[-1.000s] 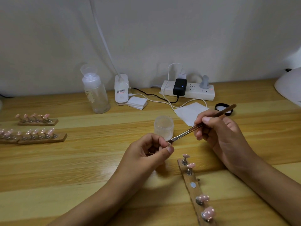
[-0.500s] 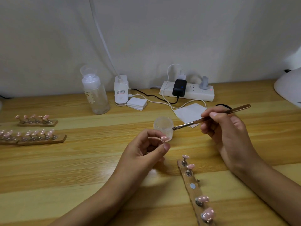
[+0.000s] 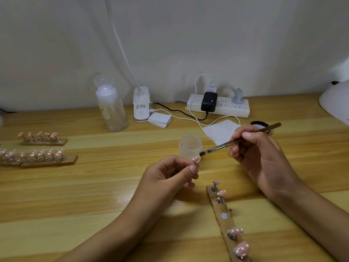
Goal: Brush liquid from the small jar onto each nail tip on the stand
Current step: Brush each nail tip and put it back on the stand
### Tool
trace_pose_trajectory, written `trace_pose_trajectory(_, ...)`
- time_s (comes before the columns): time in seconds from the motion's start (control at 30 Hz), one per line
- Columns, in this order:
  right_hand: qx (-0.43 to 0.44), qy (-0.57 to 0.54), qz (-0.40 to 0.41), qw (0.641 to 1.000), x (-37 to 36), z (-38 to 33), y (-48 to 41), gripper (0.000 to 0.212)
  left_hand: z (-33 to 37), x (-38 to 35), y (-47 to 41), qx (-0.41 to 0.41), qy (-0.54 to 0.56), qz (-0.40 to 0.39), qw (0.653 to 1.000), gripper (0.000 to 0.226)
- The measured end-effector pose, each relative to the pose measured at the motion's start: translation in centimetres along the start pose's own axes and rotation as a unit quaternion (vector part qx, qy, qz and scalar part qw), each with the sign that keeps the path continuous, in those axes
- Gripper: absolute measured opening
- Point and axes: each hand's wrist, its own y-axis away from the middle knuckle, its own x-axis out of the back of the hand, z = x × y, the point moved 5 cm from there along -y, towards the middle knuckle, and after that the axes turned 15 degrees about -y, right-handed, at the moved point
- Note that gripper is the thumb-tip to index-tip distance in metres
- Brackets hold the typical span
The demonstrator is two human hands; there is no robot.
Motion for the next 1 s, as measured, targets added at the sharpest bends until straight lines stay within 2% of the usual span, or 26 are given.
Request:
trace_pose_trajectory(0.27, -0.008, 0.031, -0.035, 0.999, -0.7, 0.2, 0.1, 0.028, 0.1, -0.2, -0.1, 0.008, 0.010, 0.001, 1.000, 0.013)
trace_pose_trajectory(0.57, 0.059, 0.115, -0.055, 0.990, -1.5, -0.5, 0.8, 0.030, 0.1, -0.1, 0.0, 0.002, -0.002, 0.002, 1.000, 0.011)
trace_pose_trajectory(0.87, 0.099, 0.129, -0.023, 0.986, -1.2, -0.7, 0.9, 0.028, 0.2, -0.3, 0.0, -0.004, -0.019, -0.007, 1.000, 0.007)
trace_pose_trajectory(1.0, 0.064, 0.075, 0.003, 0.995, -0.2, -0.6, 0.4, 0.023, 0.2, -0.4, 0.0, -0.011, -0.027, -0.006, 1.000, 0.011)
